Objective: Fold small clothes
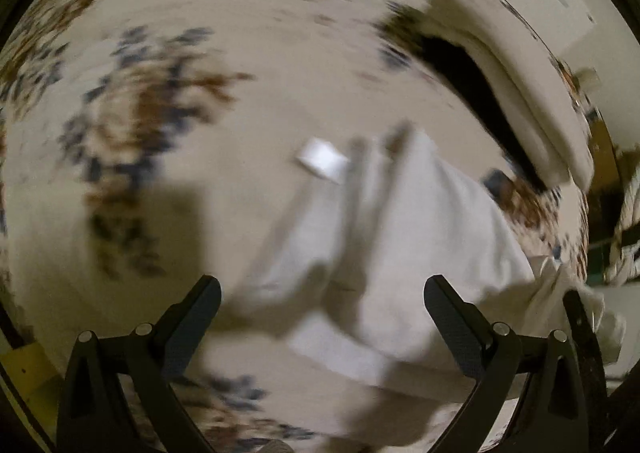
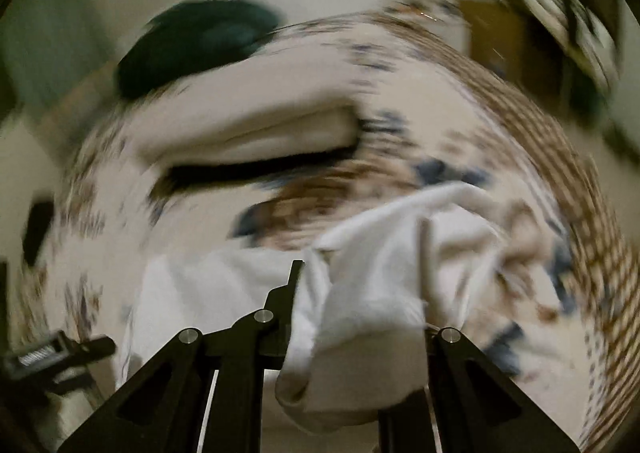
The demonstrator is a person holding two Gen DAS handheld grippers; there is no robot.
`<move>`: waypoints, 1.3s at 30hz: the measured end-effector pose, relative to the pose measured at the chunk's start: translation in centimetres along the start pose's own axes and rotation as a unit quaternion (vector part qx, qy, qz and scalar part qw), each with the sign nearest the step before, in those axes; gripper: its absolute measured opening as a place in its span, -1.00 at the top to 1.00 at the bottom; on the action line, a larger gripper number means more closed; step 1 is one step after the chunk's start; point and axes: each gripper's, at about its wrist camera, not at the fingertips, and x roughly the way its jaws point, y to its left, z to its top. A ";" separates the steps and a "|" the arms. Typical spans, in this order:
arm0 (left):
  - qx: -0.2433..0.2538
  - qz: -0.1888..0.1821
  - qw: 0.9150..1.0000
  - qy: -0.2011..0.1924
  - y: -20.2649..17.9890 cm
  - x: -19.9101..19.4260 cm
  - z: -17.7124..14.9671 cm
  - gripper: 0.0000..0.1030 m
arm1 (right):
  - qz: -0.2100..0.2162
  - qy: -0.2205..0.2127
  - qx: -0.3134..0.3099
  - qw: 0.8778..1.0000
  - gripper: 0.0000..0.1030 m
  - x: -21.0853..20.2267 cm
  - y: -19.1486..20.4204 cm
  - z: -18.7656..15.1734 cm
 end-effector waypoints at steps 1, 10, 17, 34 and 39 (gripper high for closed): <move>-0.010 0.004 1.000 -0.002 1.6 -0.3 0.1 -1.00 | 0.004 0.002 -0.041 0.999 0.72 0.6 2.8 0.0; -0.069 0.017 0.997 0.004 10.6 -0.6 1.2 -1.00 | 0.031 0.086 -0.287 0.954 0.65 4.9 18.0 -7.9; -0.052 -0.024 0.998 -0.001 8.9 -2.0 3.9 -1.00 | 0.193 0.145 -0.166 0.956 -0.53 0.9 13.2 -6.0; 0.112 -0.006 0.987 0.118 -3.2 11.7 10.0 -1.00 | 0.153 0.241 0.168 0.944 -0.55 11.9 -6.4 0.0; 0.054 -0.063 0.991 0.107 -0.1 8.3 9.7 -1.00 | 0.169 0.233 0.188 0.939 -0.55 9.9 -7.9 0.0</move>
